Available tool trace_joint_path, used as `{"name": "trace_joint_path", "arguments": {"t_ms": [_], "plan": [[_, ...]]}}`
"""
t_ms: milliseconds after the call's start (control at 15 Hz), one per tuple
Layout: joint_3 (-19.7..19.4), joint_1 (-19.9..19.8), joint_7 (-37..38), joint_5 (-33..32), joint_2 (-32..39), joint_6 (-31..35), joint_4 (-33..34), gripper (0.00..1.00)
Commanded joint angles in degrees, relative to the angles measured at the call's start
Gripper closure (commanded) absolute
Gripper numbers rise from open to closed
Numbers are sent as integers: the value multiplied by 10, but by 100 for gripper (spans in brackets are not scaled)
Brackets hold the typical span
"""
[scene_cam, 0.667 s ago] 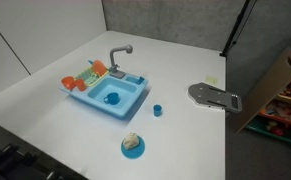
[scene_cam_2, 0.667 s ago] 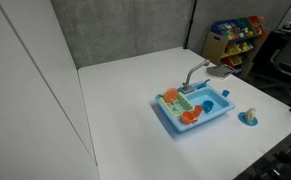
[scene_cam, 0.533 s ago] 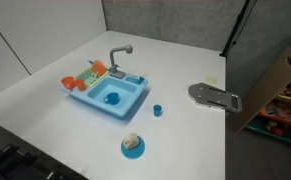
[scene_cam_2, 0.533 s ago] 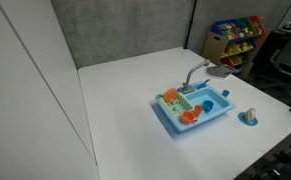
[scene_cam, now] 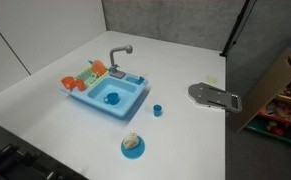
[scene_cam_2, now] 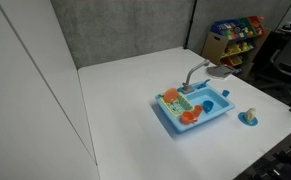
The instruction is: Pick up the bottle on the blue plate and put it in the sink
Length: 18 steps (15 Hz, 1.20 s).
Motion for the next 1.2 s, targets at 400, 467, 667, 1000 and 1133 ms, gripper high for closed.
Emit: {"name": "trace_joint_path", "arguments": {"t_ms": [400, 467, 667, 1000, 1133], "plan": [[15, -35, -23, -30, 76, 19, 76, 0], [12, -35, -31, -36, 89, 23, 88, 0], [10, -37, -47, -63, 122, 49, 114, 0], [-1, -46, -51, -114, 172, 106, 141, 0], [-6, -53, -42, -135, 195, 131, 151, 0]]}}
